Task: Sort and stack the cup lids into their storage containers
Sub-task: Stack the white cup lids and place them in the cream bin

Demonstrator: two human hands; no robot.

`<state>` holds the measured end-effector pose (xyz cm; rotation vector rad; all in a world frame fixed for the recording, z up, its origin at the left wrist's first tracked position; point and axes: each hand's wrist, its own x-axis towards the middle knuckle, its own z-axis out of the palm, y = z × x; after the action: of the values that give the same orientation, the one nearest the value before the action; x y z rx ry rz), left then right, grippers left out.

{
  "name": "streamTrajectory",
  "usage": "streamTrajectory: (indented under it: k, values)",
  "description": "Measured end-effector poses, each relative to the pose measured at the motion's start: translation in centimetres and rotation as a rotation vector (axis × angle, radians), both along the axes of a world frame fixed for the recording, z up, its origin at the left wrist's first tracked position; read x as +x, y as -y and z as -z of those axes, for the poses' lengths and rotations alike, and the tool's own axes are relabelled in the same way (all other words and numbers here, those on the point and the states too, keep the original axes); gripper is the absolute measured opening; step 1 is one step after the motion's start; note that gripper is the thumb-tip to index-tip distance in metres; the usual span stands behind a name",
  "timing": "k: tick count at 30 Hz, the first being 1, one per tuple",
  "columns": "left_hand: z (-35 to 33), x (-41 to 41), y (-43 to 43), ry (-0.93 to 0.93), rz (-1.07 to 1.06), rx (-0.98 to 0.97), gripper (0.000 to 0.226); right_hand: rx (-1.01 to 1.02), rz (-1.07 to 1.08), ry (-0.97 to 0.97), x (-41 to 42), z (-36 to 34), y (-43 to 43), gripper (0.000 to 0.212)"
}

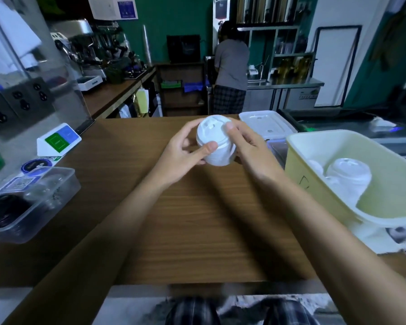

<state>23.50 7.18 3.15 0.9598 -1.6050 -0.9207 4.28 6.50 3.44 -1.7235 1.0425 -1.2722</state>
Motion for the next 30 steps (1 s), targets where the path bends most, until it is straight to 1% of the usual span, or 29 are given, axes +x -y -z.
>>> streamTrajectory:
  k: [3,6,9,10,12,13,15,19,22,23,25,27,28,30]
  values:
    - [-3.3,-2.0,-0.7,0.053,0.047,-0.026,0.056,-0.013,0.048,-0.063,-2.9,-3.4,-1.9,0.037]
    - [-5.9,-5.3,-1.0,0.114,0.11,-0.031,0.059,-0.014,0.043,-0.123,-7.0,-6.4,-3.7,0.036]
    - [-7.9,-9.6,-1.2,0.186,0.172,-0.01,0.058,0.105,-0.004,-0.156,-12.1,-8.7,-5.0,0.031]
    - [-8.3,-11.1,-1.1,0.209,0.193,-0.003,0.056,0.14,-0.035,-0.195,-14.0,-9.4,-5.4,0.038]
    - [-9.0,-13.9,-0.9,0.247,0.243,0.025,0.052,0.177,-0.083,-0.324,-17.8,-10.5,-6.4,0.06]
    - [-9.2,-15.4,-0.8,0.268,0.271,0.047,0.054,0.17,-0.081,-0.406,-19.3,-11.0,-7.0,0.069]
    - [-9.3,-18.3,-0.7,0.309,0.318,0.081,0.057,0.132,-0.006,-0.557,-21.8,-11.3,-7.7,0.081]
    - [-8.4,-23.1,-0.3,0.456,0.391,0.038,0.067,0.125,0.148,-0.781,-24.9,-10.5,-7.9,0.085]
    - [-7.6,-25.1,0.1,0.608,0.456,0.013,0.069,0.165,0.189,-0.955,-26.4,-9.6,-8.3,0.076]
    - [-7.3,-25.4,0.2,0.651,0.482,0.018,0.068,0.186,0.189,-0.99,-26.8,-9.5,-8.6,0.077]
    - [-7.0,-25.8,0.3,0.718,0.543,0.018,0.063,0.24,0.17,-1.08,-27.3,-9.3,-8.8,0.092]
    - [-6.8,-25.8,0.7,0.736,0.587,0.022,0.056,0.301,0.135,-1.165,-27.5,-9.2,-9.0,0.107]
    - [-6.8,-25.7,1.1,0.739,0.593,0.025,0.055,0.325,0.112,-1.186,-27.6,-9.0,-8.9,0.109]
    - [-6.7,-25.5,1.6,0.782,0.603,0.013,0.056,0.34,0.083,-1.223,-27.5,-8.3,-8.2,0.103]
